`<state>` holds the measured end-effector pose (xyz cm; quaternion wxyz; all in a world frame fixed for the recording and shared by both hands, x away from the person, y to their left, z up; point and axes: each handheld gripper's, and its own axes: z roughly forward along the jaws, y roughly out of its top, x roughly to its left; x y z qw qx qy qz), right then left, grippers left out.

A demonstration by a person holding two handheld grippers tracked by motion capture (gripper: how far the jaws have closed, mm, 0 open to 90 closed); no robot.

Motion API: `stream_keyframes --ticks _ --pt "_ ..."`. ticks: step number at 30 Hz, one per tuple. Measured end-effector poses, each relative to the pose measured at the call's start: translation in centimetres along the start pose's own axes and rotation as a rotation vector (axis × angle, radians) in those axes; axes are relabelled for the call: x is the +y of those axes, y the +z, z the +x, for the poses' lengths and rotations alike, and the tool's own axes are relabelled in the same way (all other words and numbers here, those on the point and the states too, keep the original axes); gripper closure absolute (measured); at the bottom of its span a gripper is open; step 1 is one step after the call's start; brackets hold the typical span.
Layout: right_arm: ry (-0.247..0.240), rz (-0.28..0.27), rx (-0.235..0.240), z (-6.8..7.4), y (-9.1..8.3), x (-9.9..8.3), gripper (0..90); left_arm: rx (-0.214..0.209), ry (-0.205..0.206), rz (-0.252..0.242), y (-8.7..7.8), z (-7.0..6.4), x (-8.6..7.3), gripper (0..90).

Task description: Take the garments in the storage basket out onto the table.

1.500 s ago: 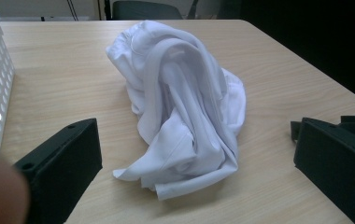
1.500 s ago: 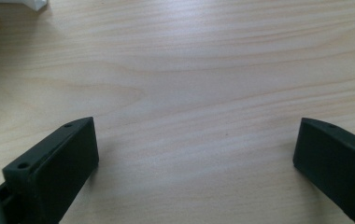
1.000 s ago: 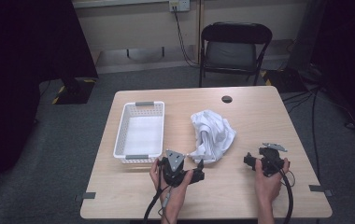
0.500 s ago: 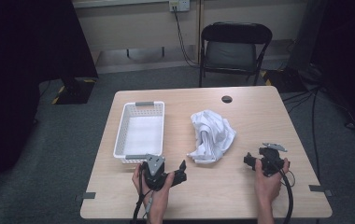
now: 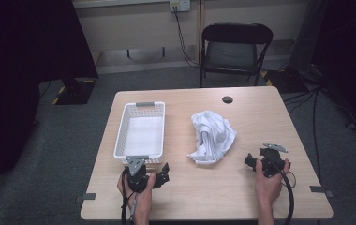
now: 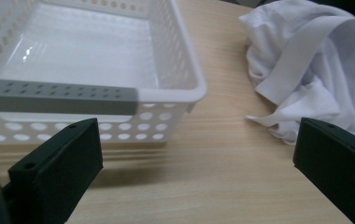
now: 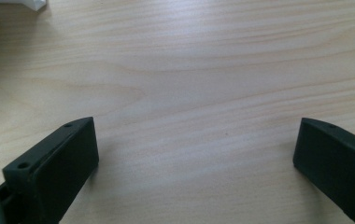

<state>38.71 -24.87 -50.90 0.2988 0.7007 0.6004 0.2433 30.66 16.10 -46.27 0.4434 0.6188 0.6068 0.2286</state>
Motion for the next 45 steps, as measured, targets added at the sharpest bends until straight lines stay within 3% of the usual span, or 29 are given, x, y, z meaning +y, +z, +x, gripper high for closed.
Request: stream_keyframes --ticks 8,13,17,20,23,30,35,45 --pt "0.001 0.000 -0.001 0.0 0.0 0.0 0.0 0.107 -0.018 0.073 1.2 1.8 -0.9 1.3" --pt "0.001 0.000 -0.001 0.0 0.0 0.0 0.0 0.136 -0.036 0.101 1.8 2.3 -1.3 1.3" --pt "0.001 0.000 -0.001 0.0 0.0 0.0 0.0 0.165 -0.025 0.143 2.5 2.5 -1.8 1.3" --pt "0.001 0.000 -0.001 0.0 0.0 0.0 0.0 0.147 -0.029 0.157 3.0 2.8 -2.0 1.4" --pt "0.001 0.000 -0.001 0.0 0.0 0.0 0.0 0.188 -0.013 0.177 3.4 2.8 -2.2 1.5" --pt "0.002 0.000 -0.001 0.0 0.0 0.0 0.0 0.237 0.000 0.189 3.7 3.0 -2.4 0.8" --pt "0.001 0.000 -0.001 0.0 0.0 0.0 0.0 0.308 0.068 0.214 4.3 2.4 -2.5 0.4" --pt "0.002 0.001 -0.001 0.0 0.0 0.0 0.0 0.311 0.063 0.212 4.3 2.4 -2.5 0.2"
